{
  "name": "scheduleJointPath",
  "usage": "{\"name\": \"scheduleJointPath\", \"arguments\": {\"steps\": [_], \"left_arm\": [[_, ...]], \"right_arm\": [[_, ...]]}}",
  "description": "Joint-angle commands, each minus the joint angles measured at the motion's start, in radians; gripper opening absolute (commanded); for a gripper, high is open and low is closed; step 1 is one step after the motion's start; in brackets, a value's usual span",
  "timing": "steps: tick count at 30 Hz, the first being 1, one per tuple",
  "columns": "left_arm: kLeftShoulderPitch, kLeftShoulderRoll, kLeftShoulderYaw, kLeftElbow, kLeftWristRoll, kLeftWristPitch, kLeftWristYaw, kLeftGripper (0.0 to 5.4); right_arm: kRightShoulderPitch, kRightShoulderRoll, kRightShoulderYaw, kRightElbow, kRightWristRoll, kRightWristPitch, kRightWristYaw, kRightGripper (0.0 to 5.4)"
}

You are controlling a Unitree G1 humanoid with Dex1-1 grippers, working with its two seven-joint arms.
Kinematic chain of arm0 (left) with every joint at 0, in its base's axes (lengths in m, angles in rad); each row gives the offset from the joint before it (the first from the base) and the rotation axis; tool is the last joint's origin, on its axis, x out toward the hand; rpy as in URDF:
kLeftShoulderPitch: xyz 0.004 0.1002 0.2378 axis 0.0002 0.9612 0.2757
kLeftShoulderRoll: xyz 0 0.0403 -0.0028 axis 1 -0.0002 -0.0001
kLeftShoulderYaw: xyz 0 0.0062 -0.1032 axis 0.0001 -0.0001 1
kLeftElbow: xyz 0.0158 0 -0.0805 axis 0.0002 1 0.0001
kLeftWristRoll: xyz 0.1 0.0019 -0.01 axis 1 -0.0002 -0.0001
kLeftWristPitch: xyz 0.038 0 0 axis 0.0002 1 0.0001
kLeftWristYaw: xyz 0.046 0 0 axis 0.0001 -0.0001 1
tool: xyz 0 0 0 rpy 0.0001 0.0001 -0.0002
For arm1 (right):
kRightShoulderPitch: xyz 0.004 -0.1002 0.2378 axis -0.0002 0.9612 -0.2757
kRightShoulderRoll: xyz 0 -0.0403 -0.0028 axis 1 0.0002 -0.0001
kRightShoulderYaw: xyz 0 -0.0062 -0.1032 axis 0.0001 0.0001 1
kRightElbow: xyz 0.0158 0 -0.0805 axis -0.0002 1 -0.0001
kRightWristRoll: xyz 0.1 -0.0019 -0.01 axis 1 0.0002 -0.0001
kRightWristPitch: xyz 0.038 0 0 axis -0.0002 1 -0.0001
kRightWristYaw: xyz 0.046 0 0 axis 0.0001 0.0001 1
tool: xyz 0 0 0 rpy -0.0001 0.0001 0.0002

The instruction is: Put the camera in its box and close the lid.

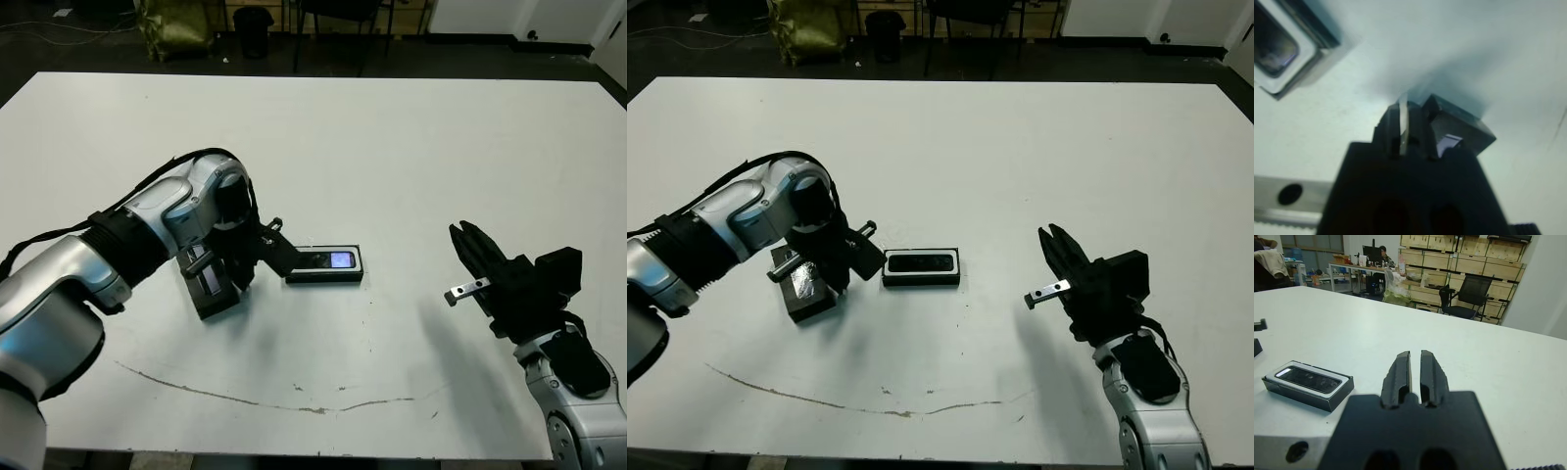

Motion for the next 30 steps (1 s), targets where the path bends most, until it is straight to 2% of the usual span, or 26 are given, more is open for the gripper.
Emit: {"name": "scheduleJointPath", "arguments": {"steps": [1,4,7,8,9,12,14,16,18,23,28,29,30], "left_arm": [[0.028,0.051,-0.042,-0.020,-0.045,-0.044,-0.002,0.00],[0.006,0.089,-0.129,-0.034,-0.134,0.014,-0.002,0.00],[-0.029,0.126,-0.250,-0.056,-0.235,0.176,-0.002,0.00],[-0.030,0.144,-0.270,-0.073,-0.256,0.191,-0.002,0.00],[-0.032,0.160,-0.284,-0.096,-0.263,0.209,-0.002,0.00],[-0.026,0.203,-0.297,-0.146,-0.276,0.156,-0.002,0.00],[-0.018,0.223,-0.293,-0.181,-0.240,0.148,-0.002,0.00],[-0.029,0.240,-0.321,-0.197,-0.257,0.142,-0.002,0.00],[-0.035,0.245,-0.338,-0.211,-0.246,0.211,-0.002,0.00],[-0.030,0.267,-0.342,-0.228,-0.246,0.297,-0.002,0.00],[-0.019,0.317,-0.301,-0.277,-0.297,0.300,-0.002,0.00],[-0.006,0.337,-0.261,-0.324,-0.284,0.274,-0.002,0.00],[-0.006,0.351,-0.246,-0.345,-0.314,0.254,-0.002,0.00]], "right_arm": [[0.011,-0.007,-0.008,0.014,-0.001,0.008,0.001,0.00],[0.011,-0.008,-0.006,0.021,-0.007,-0.014,0.006,0.00],[0.009,-0.011,-0.010,0.036,-0.003,-0.032,0.015,0.00],[0.009,-0.013,-0.012,0.038,-0.004,-0.034,0.016,0.00],[0.010,-0.016,-0.012,0.035,-0.009,-0.031,0.013,0.00],[0.011,-0.020,-0.015,0.032,-0.011,-0.028,0.014,0.00],[0.009,-0.016,-0.018,0.047,-0.006,-0.046,0.021,0.00],[0.008,-0.013,-0.019,0.044,-0.002,-0.035,0.019,0.00],[0.010,-0.012,-0.017,0.024,0.000,-0.004,0.008,0.00],[0.008,-0.011,-0.016,0.033,-0.005,-0.019,0.009,0.00],[0.009,-0.017,-0.017,0.039,-0.013,-0.028,0.013,0.00],[0.008,-0.016,-0.018,0.040,-0.010,-0.026,0.014,0.00],[0.007,-0.015,-0.020,0.042,-0.002,-0.024,0.017,0.00]]}}
